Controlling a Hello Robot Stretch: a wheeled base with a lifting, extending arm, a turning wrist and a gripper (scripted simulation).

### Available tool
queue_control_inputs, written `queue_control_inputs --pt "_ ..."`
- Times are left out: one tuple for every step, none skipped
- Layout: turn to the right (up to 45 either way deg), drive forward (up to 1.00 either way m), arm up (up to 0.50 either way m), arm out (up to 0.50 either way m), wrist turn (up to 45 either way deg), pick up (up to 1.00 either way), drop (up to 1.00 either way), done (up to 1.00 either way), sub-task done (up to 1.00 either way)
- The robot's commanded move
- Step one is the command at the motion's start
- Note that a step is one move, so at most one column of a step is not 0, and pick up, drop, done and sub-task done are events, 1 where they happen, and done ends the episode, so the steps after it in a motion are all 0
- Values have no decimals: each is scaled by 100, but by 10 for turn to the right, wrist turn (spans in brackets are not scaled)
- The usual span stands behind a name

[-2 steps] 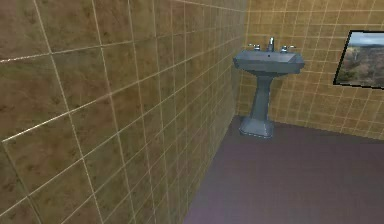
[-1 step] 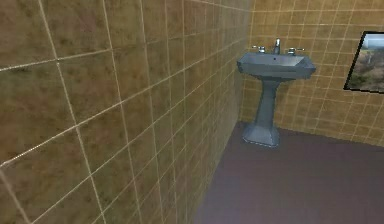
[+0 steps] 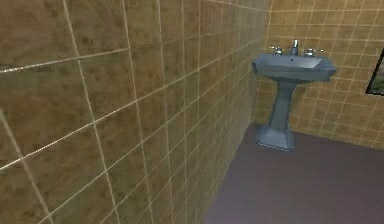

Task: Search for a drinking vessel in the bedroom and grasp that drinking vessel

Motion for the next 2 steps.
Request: queue_control_inputs --pt "0 30 0 0 0 0 0 0 0" --pt "450 0 0 0 0 0 0 0 0"
